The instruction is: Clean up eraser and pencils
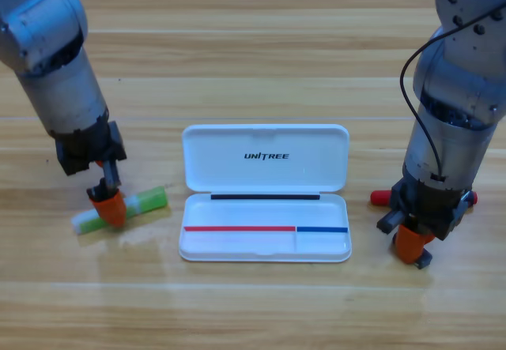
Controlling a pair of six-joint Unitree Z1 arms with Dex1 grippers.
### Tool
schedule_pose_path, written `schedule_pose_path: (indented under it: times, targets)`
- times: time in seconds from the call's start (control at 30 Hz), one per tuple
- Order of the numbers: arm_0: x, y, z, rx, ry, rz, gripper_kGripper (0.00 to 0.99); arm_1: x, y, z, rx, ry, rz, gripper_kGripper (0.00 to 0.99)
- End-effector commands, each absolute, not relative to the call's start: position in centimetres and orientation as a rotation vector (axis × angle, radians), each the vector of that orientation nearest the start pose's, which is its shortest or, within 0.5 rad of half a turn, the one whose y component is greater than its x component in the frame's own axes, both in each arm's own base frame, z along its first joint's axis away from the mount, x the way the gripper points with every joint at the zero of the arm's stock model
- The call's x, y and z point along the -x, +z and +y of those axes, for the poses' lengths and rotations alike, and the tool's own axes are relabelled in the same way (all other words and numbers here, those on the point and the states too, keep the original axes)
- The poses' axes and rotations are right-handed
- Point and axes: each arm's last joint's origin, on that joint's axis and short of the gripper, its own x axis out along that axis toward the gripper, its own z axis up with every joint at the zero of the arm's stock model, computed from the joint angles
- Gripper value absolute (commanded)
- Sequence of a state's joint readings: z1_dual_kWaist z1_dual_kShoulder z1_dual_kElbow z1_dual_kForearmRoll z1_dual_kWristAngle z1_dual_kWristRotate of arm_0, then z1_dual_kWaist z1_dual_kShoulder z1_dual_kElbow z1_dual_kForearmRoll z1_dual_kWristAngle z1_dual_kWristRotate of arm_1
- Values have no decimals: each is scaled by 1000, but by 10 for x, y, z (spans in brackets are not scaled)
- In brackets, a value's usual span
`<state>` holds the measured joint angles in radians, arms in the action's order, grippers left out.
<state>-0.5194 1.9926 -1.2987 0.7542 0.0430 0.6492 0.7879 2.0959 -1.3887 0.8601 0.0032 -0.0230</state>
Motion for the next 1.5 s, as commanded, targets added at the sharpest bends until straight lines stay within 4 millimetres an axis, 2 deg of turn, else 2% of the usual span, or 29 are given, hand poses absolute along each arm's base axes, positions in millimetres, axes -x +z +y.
schedule_pose_path:
  times: [0.03, 0.13, 0.27, 0.4, 0.5, 0.57, 0.67, 0.7, 0.77, 0.8, 1.0, 1.2, 1.4, 1.5]
  targets:
    - [-316, 179, -173, -898, -859, 1328, 974, -266, 192, 256, 655, 640, 1521, 0]
    - [-314, 175, -172, -892, -867, 1332, 954, -266, 224, 256, 749, 707, 1430, 0]
    - [-314, 171, -172, -888, -878, 1338, 896, -261, 260, 278, 946, 903, 1278, 0]
    - [-315, 165, -170, -881, -898, 1351, 833, -255, 269, 305, 1024, 1090, 1177, 0]
    - [-317, 160, -170, -872, -910, 1365, 805, -258, 261, 328, 1065, 1173, 1157, 0]
    - [-318, 155, -169, -870, -922, 1375, 744, -262, 254, 339, 1071, 1206, 1163, 0]
    - [-320, 152, -169, -879, -958, 1370, 531, -262, 245, 350, 1079, 1242, 1165, 0]
    - [-320, 152, -170, -885, -967, 1368, 419, -262, 242, 351, 1081, 1248, 1170, 0]
    - [-323, 153, -171, -905, -977, 1360, 101, -261, 237, 354, 1076, 1262, 1181, 0]
    - [-324, 154, -171, -910, -972, 1359, 0, -261, 233, 355, 1078, 1266, 1190, 0]
    - [-324, 166, -169, -953, -950, 1352, 0, -261, 221, 358, 1088, 1269, 1222, 0]
    - [-315, 194, -162, -990, -933, 1309, 0, -265, 205, 361, 1117, 1248, 1254, 0]
    - [-303, 219, -155, -1008, -918, 1264, 0, -267, 202, 363, 1123, 1230, 1257, 0]
    - [-299, 224, -153, -1016, -918, 1251, 0, -268, 199, 364, 1120, 1221, 1265, 0]
